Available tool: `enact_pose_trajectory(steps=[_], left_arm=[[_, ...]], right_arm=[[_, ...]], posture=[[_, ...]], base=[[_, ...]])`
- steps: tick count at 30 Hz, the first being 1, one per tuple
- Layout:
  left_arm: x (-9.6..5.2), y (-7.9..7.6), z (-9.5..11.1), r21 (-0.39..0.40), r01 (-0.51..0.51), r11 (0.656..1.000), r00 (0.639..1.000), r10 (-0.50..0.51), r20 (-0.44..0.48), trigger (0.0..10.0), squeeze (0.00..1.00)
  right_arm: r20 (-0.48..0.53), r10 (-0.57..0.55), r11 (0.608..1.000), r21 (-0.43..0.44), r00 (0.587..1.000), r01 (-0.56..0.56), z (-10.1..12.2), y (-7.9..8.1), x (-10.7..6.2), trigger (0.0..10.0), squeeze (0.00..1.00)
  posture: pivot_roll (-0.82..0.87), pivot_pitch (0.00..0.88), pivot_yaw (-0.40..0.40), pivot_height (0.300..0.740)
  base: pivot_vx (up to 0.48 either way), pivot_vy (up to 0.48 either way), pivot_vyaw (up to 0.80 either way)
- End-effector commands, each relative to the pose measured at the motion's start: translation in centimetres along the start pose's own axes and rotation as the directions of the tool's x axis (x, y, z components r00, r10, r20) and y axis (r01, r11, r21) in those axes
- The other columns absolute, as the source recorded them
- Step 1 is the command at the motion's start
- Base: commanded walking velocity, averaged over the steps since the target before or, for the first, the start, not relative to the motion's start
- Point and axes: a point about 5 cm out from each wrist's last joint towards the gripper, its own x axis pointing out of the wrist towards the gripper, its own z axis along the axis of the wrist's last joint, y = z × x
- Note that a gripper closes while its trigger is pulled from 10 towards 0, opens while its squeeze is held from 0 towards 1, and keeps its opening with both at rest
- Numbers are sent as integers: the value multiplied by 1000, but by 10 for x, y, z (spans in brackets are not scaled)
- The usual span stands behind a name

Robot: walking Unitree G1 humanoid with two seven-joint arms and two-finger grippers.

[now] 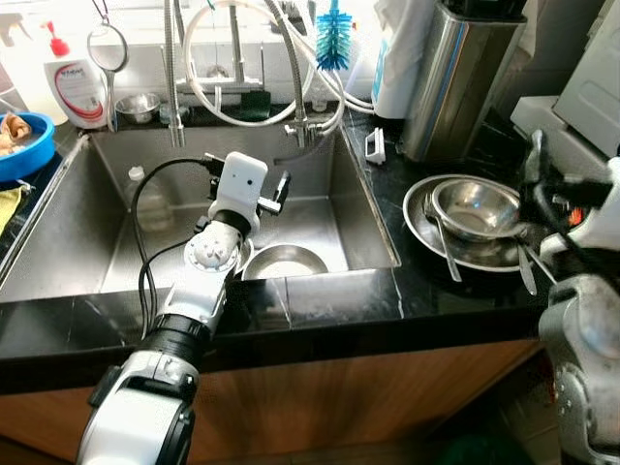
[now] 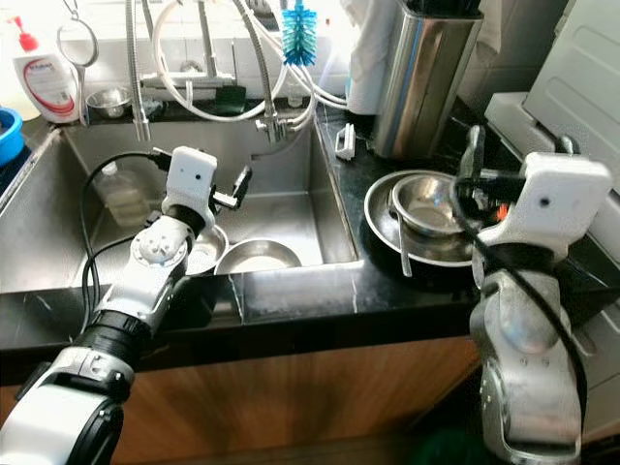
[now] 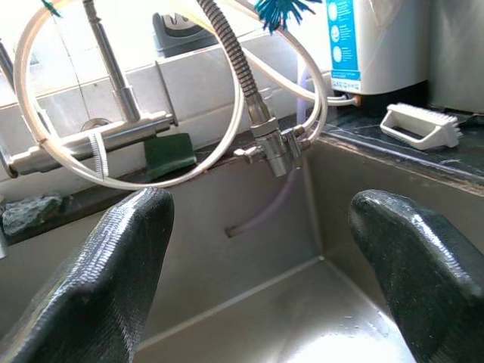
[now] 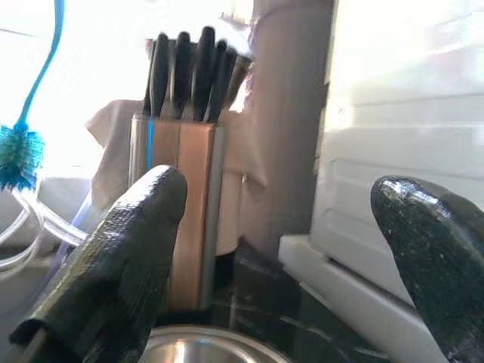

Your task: Kitchen organization

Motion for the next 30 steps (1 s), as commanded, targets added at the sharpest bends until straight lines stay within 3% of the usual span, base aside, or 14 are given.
enact_pose_trajectory(steps=[1,5,8,11,14,18,26,30], left_arm=[[-2,0,0,20,2,1000,1000,-2,11,10000,0],[-3,0,-1,15,0,1000,1000,0,12,10000,0],[-4,-1,-2,13,1,1000,1000,-1,12,10000,0],[-4,-1,-2,13,1,1000,1000,-1,11,10000,0],[-5,-1,-3,10,-3,1000,1000,2,14,10000,0],[-5,0,-3,12,-6,1000,1000,6,15,10000,0],[-6,0,-5,9,-14,1000,1000,14,6,10000,0],[-7,0,-5,10,-14,1000,1000,14,3,10000,0]], right_arm=[[33,-27,999,-29,999,28,3,-1,-14,10000,0],[-7,-26,999,-24,1000,25,-7,3,-29,10000,0],[-89,39,999,-5,995,-39,-25,16,-43,10000,0],[-113,57,998,4,992,-57,-31,21,-48,10000,0],[-170,158,982,128,973,-137,-43,38,-54,10000,0],[-186,242,958,204,952,-204,-45,47,-54,10000,0],[-234,274,955,181,933,-236,-53,45,-61,10000,0],[-337,250,968,118,908,-222,-69,36,-66,10000,0]], posture=[[13,9,-39,740],[9,7,-37,740],[8,4,-36,740],[8,4,-35,740],[12,1,-38,740],[10,9,-40,740],[2,33,-45,740],[-1,39,-45,740]], base=[[0,0,0],[0,0,0],[0,0,0],[0,0,0],[0,0,0],[0,0,0],[0,0,0],[0,0,0]])
